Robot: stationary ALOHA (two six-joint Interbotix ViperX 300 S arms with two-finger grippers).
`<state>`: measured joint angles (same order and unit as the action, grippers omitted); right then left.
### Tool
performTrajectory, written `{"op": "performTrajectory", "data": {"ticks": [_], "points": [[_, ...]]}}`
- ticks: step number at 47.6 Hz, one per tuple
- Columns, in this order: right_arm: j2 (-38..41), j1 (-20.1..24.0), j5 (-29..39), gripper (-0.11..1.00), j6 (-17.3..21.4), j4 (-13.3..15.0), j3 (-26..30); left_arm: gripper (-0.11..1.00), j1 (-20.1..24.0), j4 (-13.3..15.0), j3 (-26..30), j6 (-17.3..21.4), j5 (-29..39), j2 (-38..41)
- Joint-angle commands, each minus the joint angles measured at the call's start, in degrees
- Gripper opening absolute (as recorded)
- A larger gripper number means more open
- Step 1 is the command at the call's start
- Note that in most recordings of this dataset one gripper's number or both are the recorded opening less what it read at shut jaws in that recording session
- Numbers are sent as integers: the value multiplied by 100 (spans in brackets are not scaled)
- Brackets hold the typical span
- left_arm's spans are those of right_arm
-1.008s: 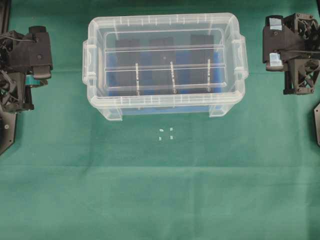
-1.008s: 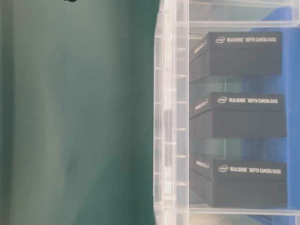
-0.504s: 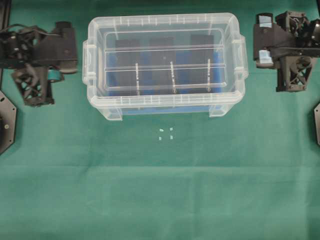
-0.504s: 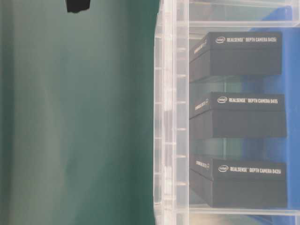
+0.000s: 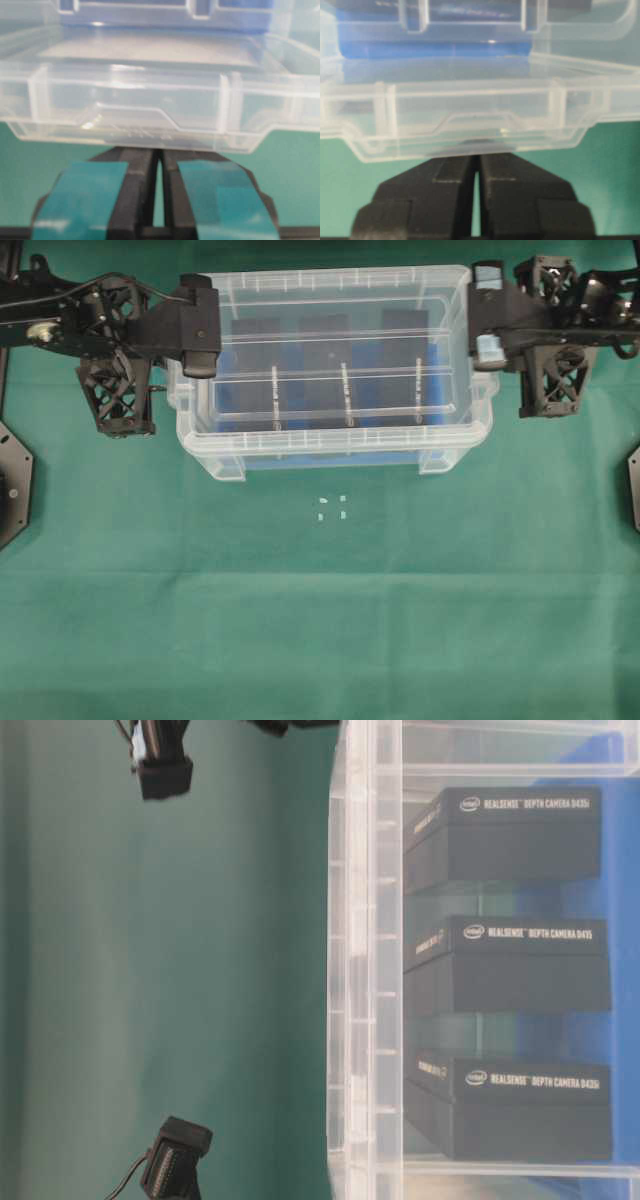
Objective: Clamp the lid of the box with both arms, then lift and open it.
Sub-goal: 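Move both grippers inward to the lid rim on each side, then close both grippers on the lid rim, clamping it from both sides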
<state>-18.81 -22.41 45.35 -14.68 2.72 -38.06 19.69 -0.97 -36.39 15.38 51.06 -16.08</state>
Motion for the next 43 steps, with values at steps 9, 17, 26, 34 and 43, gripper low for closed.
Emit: {"op": "performTrajectory", "data": {"ticks": [9,17,26,34,43], "points": [[387,229,-114,0,9,-9,571,2,9,0,44,-44,-26,-70],[439,290,-114,0,18,-18,633,1,9,-9,-35,-44,-26,-132],[439,334,-105,0,26,-18,633,1,9,0,-44,-53,-26,-141],[439,404,-9,0,88,-35,642,1,9,0,-44,-53,-26,-141],[439,527,97,0,360,-26,668,1,9,0,-26,-53,-35,-132]]}}
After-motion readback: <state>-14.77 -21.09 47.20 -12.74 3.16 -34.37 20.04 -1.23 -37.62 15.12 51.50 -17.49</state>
